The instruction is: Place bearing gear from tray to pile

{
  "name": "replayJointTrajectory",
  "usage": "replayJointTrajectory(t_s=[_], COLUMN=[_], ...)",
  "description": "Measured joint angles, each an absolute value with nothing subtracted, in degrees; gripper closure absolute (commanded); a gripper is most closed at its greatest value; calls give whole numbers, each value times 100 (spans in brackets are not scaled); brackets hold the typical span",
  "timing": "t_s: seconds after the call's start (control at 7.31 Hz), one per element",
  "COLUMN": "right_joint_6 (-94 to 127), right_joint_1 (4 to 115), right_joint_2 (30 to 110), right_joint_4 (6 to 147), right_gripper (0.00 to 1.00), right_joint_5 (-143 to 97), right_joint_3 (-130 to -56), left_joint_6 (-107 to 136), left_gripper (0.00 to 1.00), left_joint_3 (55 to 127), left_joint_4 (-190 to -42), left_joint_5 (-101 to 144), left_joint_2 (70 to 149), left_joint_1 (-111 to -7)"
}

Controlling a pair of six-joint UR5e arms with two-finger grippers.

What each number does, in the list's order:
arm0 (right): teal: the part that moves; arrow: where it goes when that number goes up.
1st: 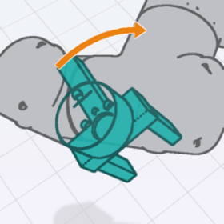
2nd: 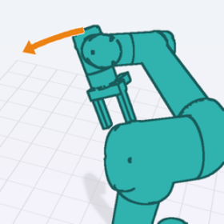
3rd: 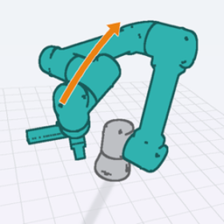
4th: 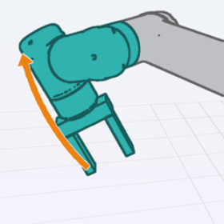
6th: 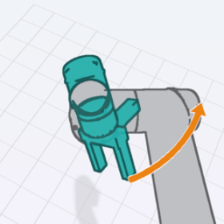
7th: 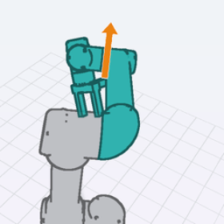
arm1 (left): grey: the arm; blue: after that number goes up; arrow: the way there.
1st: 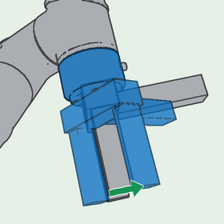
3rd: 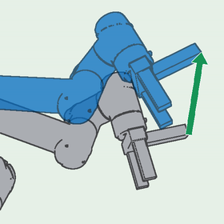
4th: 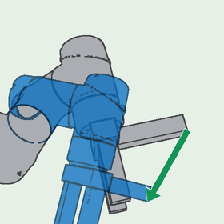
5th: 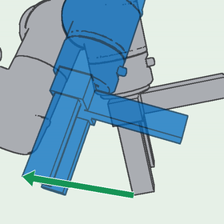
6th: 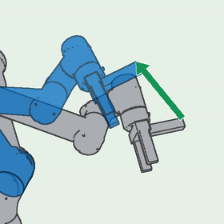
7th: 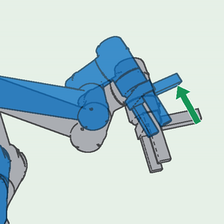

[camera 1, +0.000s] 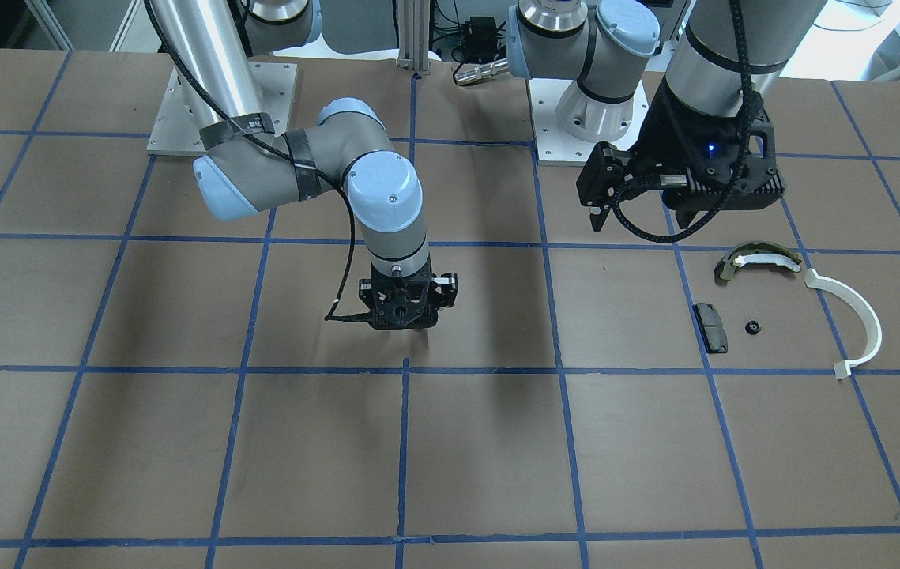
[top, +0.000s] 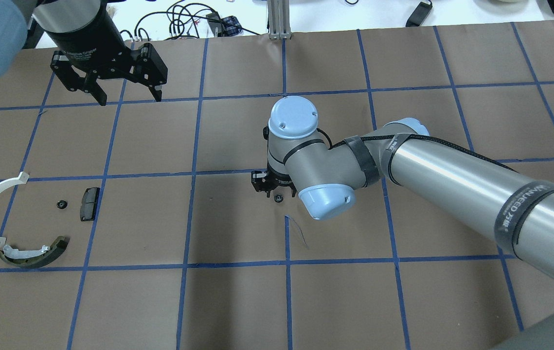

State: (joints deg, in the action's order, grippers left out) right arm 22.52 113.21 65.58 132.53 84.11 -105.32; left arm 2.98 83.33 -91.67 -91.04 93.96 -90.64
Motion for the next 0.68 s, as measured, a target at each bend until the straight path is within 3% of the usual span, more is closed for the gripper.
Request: replayJointTrajectory(t_s=[0.27,0.68], right_joint_6=[2046,684], right_joint_1=[10953,9396], right_joint_2=[6886,8129], right_joint_4=[13026,11386], right_gripper=[0,0], right_joint_5=[8510,8615], right_joint_3=[-10487,-10431], left_joint_6=[362,651], left_gripper=[0,0], left_joint_3=[8345,8732], left_joint_4=[-9150,-8798], left_joint_5=[-9103,-9115], left_joint_2=[9494,9742], left_joint_1=[-9132,-9748])
